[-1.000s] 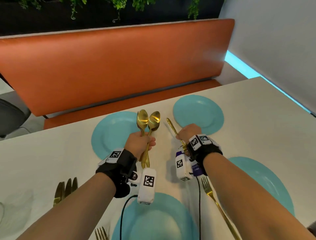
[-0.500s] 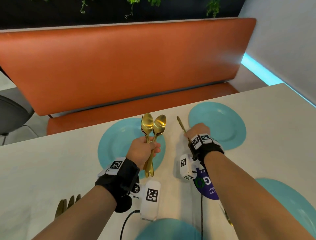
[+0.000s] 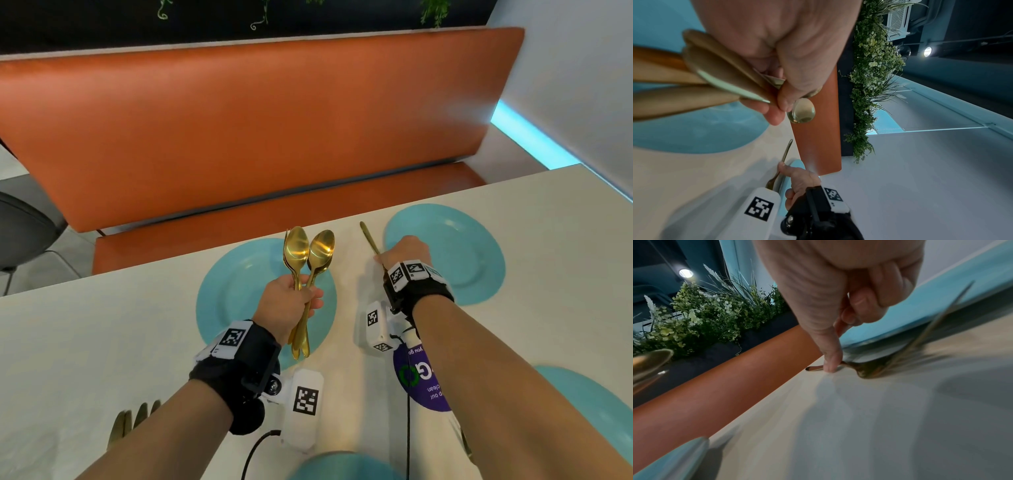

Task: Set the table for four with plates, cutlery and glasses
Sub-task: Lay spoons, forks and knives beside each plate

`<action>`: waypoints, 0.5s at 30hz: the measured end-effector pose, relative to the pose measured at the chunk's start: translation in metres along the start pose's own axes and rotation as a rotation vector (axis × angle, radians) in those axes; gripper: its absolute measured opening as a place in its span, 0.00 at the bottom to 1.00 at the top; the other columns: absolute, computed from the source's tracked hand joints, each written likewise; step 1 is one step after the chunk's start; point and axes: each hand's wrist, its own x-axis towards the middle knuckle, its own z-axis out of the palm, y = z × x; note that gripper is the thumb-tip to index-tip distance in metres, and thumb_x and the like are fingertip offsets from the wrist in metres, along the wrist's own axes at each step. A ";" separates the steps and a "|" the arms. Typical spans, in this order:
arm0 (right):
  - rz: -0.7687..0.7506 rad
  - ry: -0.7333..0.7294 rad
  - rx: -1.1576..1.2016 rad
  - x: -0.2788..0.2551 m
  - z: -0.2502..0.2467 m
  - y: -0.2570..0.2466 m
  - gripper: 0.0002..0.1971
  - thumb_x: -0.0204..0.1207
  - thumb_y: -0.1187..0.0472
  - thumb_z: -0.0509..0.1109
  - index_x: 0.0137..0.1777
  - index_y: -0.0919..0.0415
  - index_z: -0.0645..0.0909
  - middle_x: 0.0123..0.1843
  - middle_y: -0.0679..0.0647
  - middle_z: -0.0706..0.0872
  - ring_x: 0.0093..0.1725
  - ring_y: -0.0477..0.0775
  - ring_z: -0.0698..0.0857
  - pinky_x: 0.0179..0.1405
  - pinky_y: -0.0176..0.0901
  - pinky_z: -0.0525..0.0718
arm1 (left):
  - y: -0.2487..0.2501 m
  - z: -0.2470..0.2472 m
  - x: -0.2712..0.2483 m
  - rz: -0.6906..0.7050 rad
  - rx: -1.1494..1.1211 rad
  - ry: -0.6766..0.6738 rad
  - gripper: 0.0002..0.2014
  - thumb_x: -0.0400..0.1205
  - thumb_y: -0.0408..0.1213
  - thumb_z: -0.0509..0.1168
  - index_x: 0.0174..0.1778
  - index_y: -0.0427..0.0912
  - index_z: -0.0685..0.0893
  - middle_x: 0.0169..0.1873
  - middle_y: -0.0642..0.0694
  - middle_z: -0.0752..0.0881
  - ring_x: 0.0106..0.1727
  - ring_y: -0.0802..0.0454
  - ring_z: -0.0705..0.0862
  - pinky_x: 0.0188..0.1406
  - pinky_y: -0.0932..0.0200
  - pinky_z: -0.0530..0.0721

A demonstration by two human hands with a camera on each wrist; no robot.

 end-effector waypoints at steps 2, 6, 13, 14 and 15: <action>-0.003 -0.005 -0.007 0.001 -0.001 0.000 0.18 0.71 0.60 0.76 0.27 0.61 0.70 0.28 0.53 0.75 0.35 0.56 0.78 0.34 0.42 0.76 | 0.000 0.001 0.000 -0.001 0.003 0.000 0.08 0.82 0.28 0.62 0.41 0.46 0.77 0.38 0.45 0.85 0.36 0.55 0.83 0.38 0.65 0.81; -0.008 -0.012 -0.044 0.004 -0.002 0.001 0.21 0.70 0.57 0.77 0.28 0.60 0.67 0.35 0.56 0.78 0.38 0.57 0.79 0.37 0.42 0.76 | 0.000 0.001 0.000 -0.004 0.006 0.007 0.08 0.82 0.28 0.62 0.41 0.45 0.77 0.38 0.45 0.85 0.35 0.55 0.83 0.37 0.65 0.81; 0.002 -0.004 -0.050 0.007 -0.001 0.005 0.21 0.69 0.54 0.79 0.29 0.59 0.68 0.34 0.54 0.78 0.39 0.56 0.80 0.38 0.43 0.78 | -0.001 0.002 -0.001 -0.012 0.001 0.011 0.08 0.82 0.28 0.62 0.41 0.46 0.77 0.38 0.45 0.85 0.35 0.54 0.83 0.38 0.64 0.81; 0.002 0.000 -0.049 0.007 -0.001 0.006 0.21 0.69 0.54 0.79 0.30 0.59 0.68 0.33 0.54 0.78 0.39 0.56 0.80 0.38 0.43 0.78 | -0.001 0.002 -0.002 -0.012 0.001 0.010 0.08 0.82 0.28 0.62 0.42 0.46 0.77 0.38 0.45 0.85 0.35 0.54 0.83 0.38 0.64 0.81; 0.005 0.002 -0.049 0.007 0.000 0.006 0.21 0.69 0.54 0.79 0.30 0.59 0.68 0.34 0.54 0.78 0.38 0.56 0.80 0.38 0.42 0.78 | -0.001 0.002 -0.002 -0.011 0.001 0.009 0.08 0.82 0.28 0.62 0.42 0.46 0.77 0.38 0.45 0.86 0.36 0.54 0.83 0.38 0.64 0.81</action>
